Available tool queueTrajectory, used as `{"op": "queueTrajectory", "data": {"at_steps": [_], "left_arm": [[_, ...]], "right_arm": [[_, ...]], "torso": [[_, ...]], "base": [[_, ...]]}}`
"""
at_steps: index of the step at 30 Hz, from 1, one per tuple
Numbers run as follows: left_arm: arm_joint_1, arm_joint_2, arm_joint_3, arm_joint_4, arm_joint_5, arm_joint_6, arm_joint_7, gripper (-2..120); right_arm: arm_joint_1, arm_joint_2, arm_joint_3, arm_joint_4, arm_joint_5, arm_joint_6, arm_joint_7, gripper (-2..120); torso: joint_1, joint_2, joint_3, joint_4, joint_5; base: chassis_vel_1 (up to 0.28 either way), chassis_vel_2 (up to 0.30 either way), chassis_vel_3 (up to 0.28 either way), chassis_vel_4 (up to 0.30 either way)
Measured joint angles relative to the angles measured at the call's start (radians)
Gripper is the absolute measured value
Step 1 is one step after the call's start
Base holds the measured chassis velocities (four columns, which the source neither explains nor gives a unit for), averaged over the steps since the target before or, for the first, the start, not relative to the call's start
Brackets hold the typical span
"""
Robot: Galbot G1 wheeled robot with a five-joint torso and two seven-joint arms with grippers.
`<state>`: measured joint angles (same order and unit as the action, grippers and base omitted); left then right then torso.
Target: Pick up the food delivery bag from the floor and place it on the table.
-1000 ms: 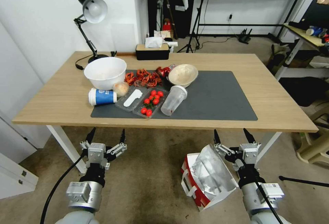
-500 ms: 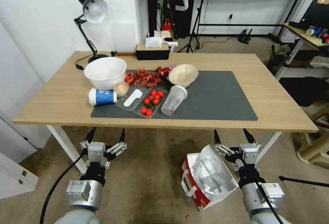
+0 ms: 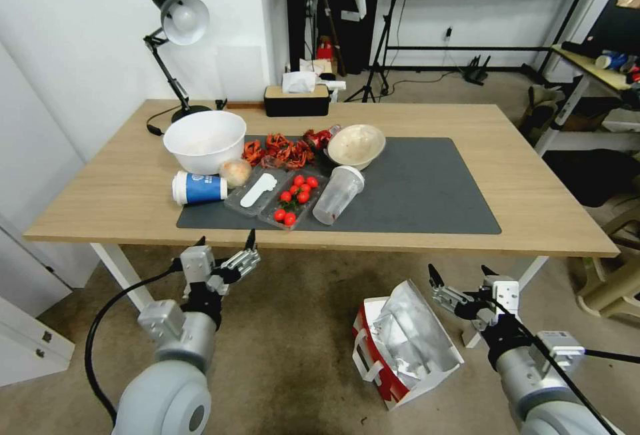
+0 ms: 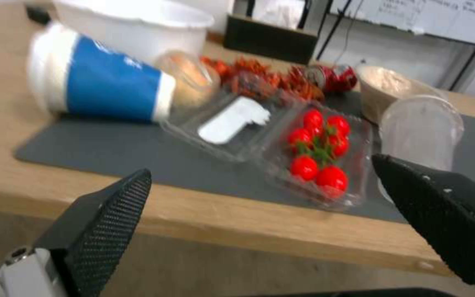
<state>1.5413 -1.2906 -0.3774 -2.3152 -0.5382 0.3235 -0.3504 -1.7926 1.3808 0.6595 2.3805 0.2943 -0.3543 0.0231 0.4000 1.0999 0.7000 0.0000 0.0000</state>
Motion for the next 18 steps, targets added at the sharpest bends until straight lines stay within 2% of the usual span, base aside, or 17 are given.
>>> {"op": "queueTrajectory", "data": {"at_steps": [1,4,7,18], "left_arm": [[-0.015,0.012,0.011,-0.001,-0.031,0.014,-0.02,100],[-0.008,0.037,0.028,-0.001,-0.069,-0.039,-0.042,100],[0.014,0.042,0.032,0.0,-0.079,-0.063,-0.047,100],[0.066,0.039,0.021,-0.006,-0.072,-0.087,-0.046,100]], "right_arm": [[0.0,0.001,0.0,0.0,0.0,0.002,0.001,100],[-0.001,0.002,0.0,0.0,0.0,0.005,0.002,100],[-0.001,0.002,-0.001,-0.001,-0.003,0.011,0.003,100],[0.005,0.008,-0.008,-0.008,-0.016,0.037,0.012,100]], "torso": [[0.0,0.0,0.0,0.0,0.0],[0.0,0.0,0.0,-0.0006,0.0001],[0.0,0.0,0.0,0.0003,-0.0001],[0.0,0.0,0.0,0.0,-0.0002]], "base": [[0.0,0.0,0.0,0.0],[0.0,0.0,0.0,0.0],[0.0,0.0,0.0,0.0],[0.0,0.0,0.0,0.0]]}}
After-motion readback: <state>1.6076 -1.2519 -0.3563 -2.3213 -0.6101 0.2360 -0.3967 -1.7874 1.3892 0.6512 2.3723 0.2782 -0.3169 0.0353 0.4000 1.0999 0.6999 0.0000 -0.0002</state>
